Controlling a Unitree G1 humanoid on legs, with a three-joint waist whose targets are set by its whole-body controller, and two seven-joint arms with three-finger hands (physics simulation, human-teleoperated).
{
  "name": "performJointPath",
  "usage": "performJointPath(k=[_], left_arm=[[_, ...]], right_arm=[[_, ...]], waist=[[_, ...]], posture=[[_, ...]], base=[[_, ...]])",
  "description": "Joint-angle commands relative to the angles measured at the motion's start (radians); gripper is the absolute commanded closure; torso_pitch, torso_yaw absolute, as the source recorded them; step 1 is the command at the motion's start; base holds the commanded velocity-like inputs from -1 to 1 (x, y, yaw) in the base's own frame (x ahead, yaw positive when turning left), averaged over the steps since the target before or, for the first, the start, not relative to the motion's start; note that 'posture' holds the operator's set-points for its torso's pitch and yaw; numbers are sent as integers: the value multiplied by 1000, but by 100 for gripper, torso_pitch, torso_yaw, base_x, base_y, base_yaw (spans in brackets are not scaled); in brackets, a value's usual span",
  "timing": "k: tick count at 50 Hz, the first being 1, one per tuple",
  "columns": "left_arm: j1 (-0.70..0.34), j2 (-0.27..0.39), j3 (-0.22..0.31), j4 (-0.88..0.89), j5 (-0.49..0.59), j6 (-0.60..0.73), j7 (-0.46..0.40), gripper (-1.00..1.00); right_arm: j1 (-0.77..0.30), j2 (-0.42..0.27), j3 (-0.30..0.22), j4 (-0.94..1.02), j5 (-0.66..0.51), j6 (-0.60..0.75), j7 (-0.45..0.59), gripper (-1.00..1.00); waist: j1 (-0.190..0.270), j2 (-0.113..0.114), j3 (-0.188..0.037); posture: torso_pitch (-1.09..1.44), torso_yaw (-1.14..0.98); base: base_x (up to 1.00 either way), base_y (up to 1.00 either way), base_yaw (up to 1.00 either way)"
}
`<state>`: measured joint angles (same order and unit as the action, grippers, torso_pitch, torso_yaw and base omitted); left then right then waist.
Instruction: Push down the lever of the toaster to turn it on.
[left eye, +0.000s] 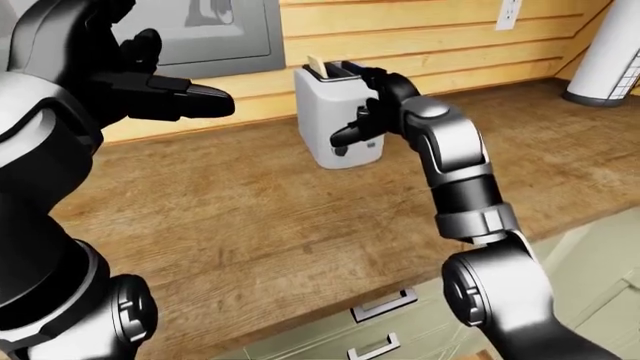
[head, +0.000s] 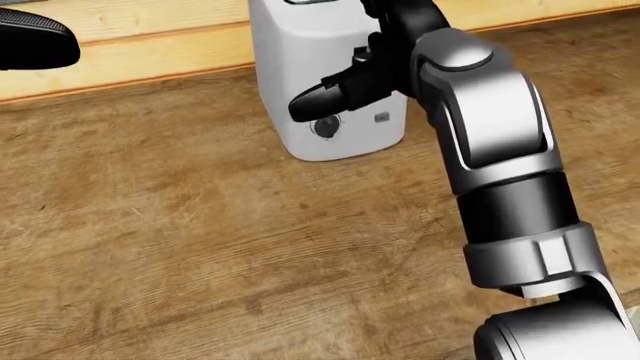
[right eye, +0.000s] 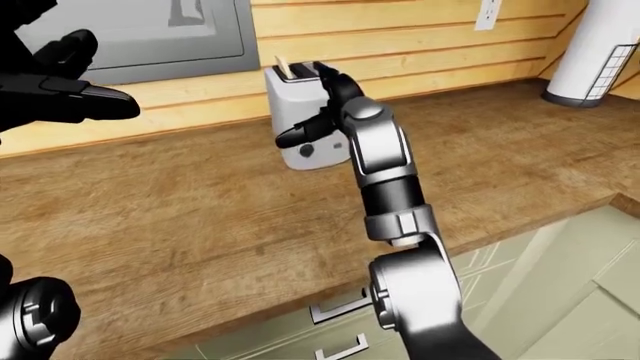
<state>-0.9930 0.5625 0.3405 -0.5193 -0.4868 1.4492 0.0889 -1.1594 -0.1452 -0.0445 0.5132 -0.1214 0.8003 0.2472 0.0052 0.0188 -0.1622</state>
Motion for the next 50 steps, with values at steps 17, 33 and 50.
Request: performJointPath(k=[17,33,50], left_arm=[[-30,15,12,0,-18,-36,21,-100],[-37,28,20,10,-46,-35,38,-100],[-27,39,29,14,-86,-45,65,-100]], right_arm=[[8,8,-4,150,23,-144,-26,-100],[17,27,-11,370,46,-324,-39,-100],[38,37,-19,537,68,-466,-47,-100]], waist=[[3,6,-20],[-1,11,-24],[-1,9,-31]], posture=[[-26,0],[-26,0],[-26,0]], base=[[0,0,0],[0,0,0],[0,0,0]])
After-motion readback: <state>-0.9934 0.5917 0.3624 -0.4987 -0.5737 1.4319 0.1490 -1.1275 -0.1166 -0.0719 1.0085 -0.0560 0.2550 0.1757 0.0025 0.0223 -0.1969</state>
